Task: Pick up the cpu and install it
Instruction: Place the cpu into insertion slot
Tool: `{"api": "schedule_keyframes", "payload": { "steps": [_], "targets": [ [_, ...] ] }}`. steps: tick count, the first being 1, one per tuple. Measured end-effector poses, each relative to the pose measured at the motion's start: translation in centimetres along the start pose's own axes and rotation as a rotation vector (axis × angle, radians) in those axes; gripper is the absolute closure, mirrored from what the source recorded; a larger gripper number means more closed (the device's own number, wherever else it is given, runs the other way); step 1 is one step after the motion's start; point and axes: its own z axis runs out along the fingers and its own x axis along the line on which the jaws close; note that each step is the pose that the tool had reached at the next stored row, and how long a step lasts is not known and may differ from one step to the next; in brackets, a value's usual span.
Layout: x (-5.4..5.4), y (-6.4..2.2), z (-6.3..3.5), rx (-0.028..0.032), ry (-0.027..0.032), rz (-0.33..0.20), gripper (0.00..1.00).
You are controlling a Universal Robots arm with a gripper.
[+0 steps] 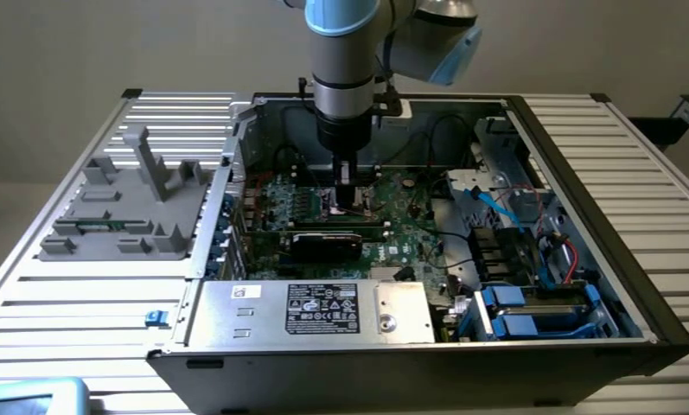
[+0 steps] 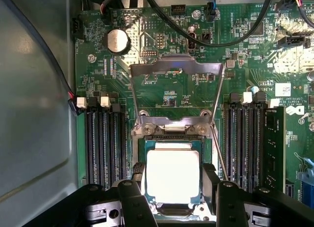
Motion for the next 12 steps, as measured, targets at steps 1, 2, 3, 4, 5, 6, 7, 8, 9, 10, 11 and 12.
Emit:
{"api": "schedule_keyframes", "payload": {
  "steps": [1,2,3,4,5,6,7,8,9,10,11,12],
  "targets": [
    [0.0,-0.02,0.03,-0.0008,0.0001,0.0,0.45],
    [0.0,-0.03,0.07,-0.0015,0.0003,0.0,0.45],
    [0.0,-0.04,0.11,-0.0018,0.0004,0.0,0.45],
    [0.0,-0.06,0.15,-0.0019,0.0003,0.0,0.45],
    [0.0,-0.09,0.2,-0.002,0.0003,0.0,0.45],
    [-0.01,-0.12,0.24,-0.002,0.0002,0.0,0.45],
    [-0.01,-0.13,0.27,-0.002,0.0002,0.0,0.45],
    [-0.02,-0.13,0.29,-0.0019,0.0001,0.0,0.45],
    [-0.01,-0.13,0.3,-0.0019,0.0001,0.0,0.45],
    [-0.01,-0.13,0.32,-0.0019,0.0001,0.0,0.45],
    [-0.01,-0.14,0.32,-0.0019,0.0,0.0,0.45],
    [-0.01,-0.14,0.32,-0.0019,0.0,0.0,0.45]
  ]
}}
